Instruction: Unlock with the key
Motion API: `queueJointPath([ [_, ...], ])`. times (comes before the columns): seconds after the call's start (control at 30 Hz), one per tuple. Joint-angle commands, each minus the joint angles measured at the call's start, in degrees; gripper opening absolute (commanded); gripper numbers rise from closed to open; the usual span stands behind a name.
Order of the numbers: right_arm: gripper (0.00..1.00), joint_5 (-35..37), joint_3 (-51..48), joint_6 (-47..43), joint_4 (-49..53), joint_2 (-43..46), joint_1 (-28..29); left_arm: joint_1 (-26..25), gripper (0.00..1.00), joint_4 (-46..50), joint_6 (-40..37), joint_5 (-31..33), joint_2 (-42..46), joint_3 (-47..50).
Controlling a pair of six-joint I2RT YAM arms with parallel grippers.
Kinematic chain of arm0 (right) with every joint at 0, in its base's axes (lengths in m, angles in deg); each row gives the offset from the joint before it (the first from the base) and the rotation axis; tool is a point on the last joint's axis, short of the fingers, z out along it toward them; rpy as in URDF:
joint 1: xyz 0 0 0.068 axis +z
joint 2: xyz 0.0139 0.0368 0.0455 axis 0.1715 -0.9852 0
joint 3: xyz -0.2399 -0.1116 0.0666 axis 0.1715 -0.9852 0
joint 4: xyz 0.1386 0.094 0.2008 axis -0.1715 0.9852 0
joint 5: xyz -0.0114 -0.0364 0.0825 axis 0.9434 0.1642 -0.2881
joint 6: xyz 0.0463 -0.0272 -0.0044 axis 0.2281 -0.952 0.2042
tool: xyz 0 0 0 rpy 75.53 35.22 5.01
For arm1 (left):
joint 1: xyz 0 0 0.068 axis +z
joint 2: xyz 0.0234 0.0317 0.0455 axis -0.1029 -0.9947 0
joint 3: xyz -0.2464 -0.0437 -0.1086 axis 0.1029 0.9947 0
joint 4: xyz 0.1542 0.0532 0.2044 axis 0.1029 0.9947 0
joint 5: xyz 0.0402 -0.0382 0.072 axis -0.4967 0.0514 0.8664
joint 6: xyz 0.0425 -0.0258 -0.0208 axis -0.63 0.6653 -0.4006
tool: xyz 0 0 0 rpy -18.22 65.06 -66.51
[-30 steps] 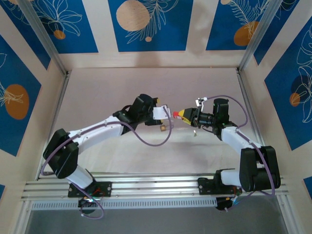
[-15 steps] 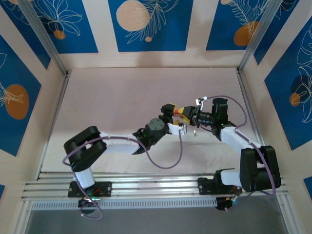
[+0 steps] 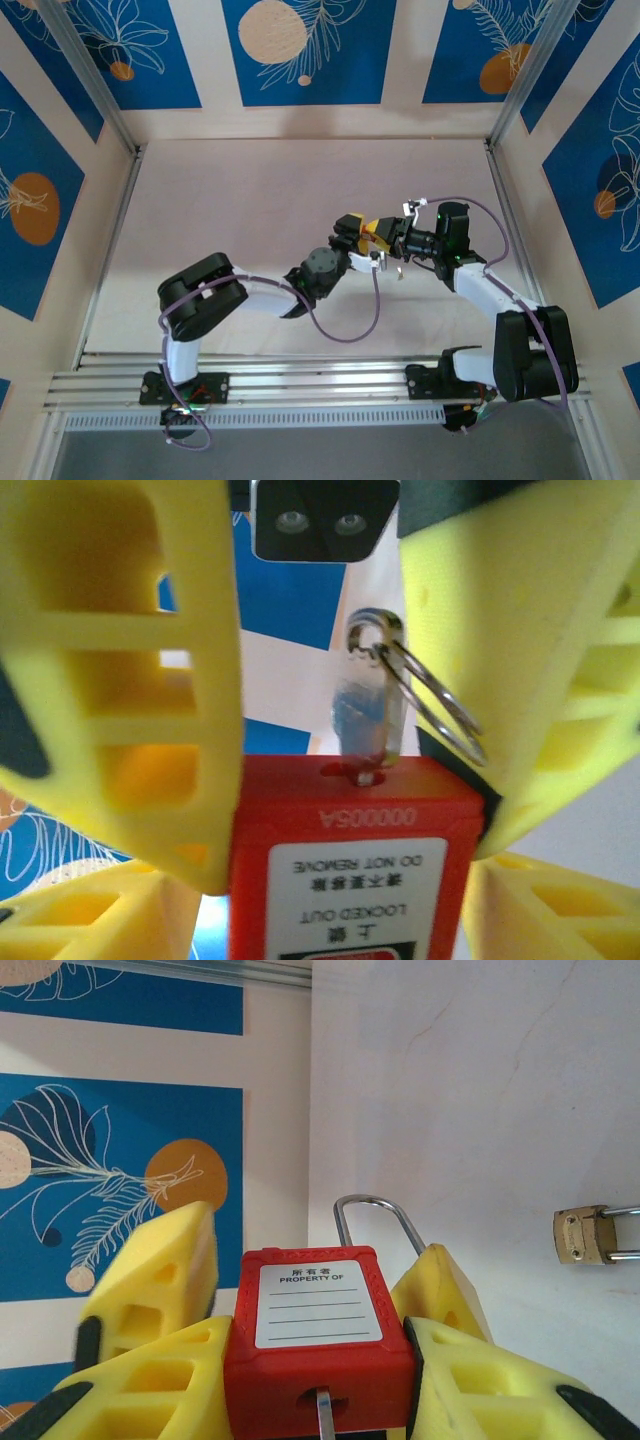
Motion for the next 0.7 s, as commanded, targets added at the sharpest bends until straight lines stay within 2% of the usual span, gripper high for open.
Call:
queueJointPath([
  [0.0, 0.38, -0.6, -0.3, 1.2, -1.0, 0.6, 0.5, -0.5, 0.62, -5.3, -2.6, 1.0, -1.1, -1.5],
  [0.4, 0.38, -1.1, -0.4, 1.5, -0.9, 0.8, 0.6, -0.4, 0.39, -9.4, -5.8, 1.4, -3.2, -1.6],
  [0.6, 0.39, -0.8, -0.2, 1.8, -1.3, 0.6, 0.5, -0.5, 0.34, -10.5, -7.2, 1.4, -3.2, -1.1],
  [0.67, 0.43, -0.7, -0.1, 1.7, -1.3, 0.5, 0.5, -0.5, 0.32, -10.4, -7.4, 1.3, -3.2, -0.7],
])
